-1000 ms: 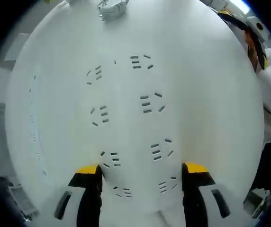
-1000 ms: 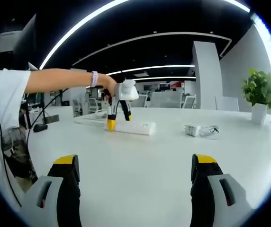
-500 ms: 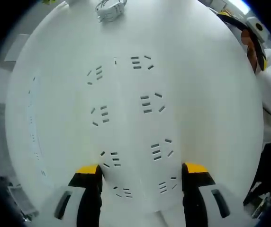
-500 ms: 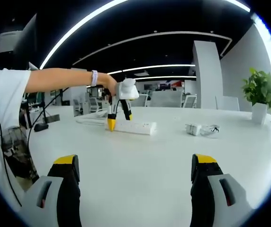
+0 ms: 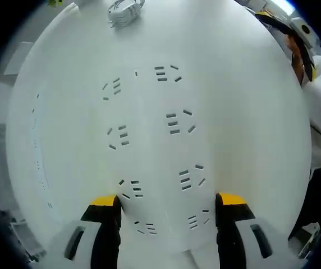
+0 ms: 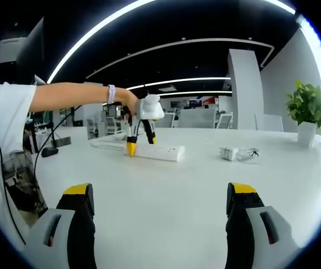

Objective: Straighten the power strip on the desk, plug the charger into it

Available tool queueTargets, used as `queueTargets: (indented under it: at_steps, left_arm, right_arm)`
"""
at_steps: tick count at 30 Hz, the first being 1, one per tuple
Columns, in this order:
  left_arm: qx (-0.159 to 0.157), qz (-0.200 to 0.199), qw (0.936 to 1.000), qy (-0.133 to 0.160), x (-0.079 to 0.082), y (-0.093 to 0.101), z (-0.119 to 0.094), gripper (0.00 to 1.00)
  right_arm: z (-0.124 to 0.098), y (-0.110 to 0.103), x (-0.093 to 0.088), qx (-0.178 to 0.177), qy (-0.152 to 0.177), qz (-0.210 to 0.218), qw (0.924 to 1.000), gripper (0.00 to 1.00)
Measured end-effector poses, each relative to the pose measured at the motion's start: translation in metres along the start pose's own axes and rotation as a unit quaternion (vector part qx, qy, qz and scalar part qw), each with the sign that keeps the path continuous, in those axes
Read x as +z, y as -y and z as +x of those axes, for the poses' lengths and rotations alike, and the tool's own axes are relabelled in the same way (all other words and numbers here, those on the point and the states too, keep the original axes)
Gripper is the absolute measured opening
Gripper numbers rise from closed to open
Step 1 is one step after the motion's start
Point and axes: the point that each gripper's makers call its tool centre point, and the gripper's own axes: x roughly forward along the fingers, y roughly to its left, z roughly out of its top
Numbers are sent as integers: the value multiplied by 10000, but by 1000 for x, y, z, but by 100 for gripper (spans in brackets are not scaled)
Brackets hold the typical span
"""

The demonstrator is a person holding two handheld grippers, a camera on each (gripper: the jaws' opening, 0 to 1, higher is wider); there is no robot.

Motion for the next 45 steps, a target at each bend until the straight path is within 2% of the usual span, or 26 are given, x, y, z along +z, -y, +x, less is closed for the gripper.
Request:
queueTargets:
  at_steps: [14,24,29,31,36,38,42,45]
  left_arm:
    - [-6,32,10000,40,0,2,0,70]
    - [-15,-41,10000,13,0,3,1,71]
    - [135,-11,9999,3,-2,-1,0,81]
    - [189,-36,9998,4,-3,-3,-3,82]
    - [481,-173,9983,297,1,-11,-13,93]
    - [495,-206,9979,351,1,-10,-16,97]
    - [600,-284,9970,389,-2,-12,-19,99]
    - [663,-392,9955,555,-1,-14,-23,99]
  right_arm:
    - [-3,0,4,-32,73,13,10000,98]
    - [-2,1,1,-101,9,-74,9999,98]
    - [-4,2,2,-120,22,-88,9999,98]
    - [-5,2,2,-131,20,-83,9999,98]
    - [-5,2,1,-139,8,-87,9999,98]
    - [-5,0,1,-111,10,-98,9999,98]
    - [-6,-3,3,-87,34,-117,9999,98]
    - [-8,-3,4,-90,38,-130,9999,98]
